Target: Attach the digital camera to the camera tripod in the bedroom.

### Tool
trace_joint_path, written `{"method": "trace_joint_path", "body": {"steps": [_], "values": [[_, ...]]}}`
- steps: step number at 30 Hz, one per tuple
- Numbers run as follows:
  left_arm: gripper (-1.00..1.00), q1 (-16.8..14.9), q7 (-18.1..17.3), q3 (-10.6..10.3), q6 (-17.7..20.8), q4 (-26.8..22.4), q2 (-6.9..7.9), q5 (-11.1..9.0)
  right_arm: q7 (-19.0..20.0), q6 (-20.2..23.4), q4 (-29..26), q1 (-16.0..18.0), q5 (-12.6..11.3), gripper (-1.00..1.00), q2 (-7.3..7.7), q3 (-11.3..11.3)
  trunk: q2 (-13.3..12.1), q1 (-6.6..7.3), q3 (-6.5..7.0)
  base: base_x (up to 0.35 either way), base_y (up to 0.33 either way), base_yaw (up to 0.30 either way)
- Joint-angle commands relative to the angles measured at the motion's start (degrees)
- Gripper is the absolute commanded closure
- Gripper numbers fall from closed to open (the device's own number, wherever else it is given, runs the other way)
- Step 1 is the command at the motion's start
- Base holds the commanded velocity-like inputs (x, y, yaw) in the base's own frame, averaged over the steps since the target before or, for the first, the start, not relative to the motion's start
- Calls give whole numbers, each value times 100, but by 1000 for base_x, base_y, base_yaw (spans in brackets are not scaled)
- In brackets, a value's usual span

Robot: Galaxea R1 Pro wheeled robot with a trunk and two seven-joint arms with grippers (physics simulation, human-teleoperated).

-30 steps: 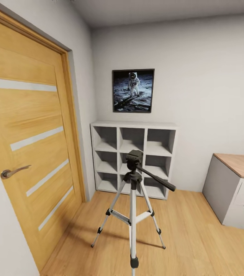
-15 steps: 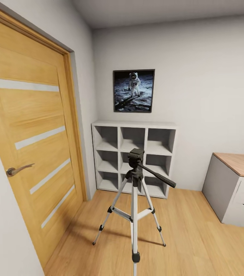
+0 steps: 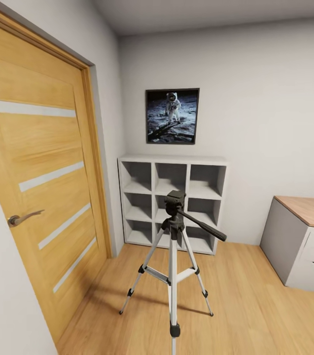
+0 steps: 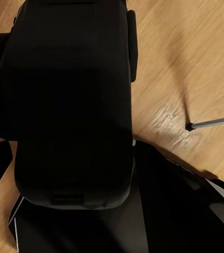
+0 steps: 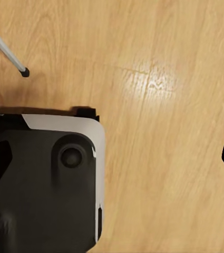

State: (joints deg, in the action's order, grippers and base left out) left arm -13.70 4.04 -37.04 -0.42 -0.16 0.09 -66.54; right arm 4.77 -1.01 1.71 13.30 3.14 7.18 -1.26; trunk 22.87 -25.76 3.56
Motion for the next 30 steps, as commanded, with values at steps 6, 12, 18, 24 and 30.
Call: {"method": "trace_joint_path", "body": {"steps": [6, 12, 18, 24, 30], "values": [[100, 0, 9, -50, -10, -1, 1, -30, -2, -30, 15, 6, 29, -100, -1, -15, 4, -2, -53, 0, 0, 0], [100, 0, 9, -49, -10, -1, 8, -40, -3, -33, 16, 6, 29, -100, 2, -14, 4, -2, -108, 0, 0, 0], [100, 1, 12, -54, -10, -1, 13, -51, -3, -40, 15, 6, 29, -100, 3, -14, 4, -2, -163, 0, 0, 0], [100, 2, 17, -53, -10, -2, 18, -63, -3, -45, 16, 6, 29, -100, 2, -14, 4, -2, -218, 0, 0, 0], [100, -1, 18, -52, -10, -1, 25, -69, -3, -47, 19, 6, 29, -100, 2, -14, 4, -2, -273, 0, 0, 0]]}}
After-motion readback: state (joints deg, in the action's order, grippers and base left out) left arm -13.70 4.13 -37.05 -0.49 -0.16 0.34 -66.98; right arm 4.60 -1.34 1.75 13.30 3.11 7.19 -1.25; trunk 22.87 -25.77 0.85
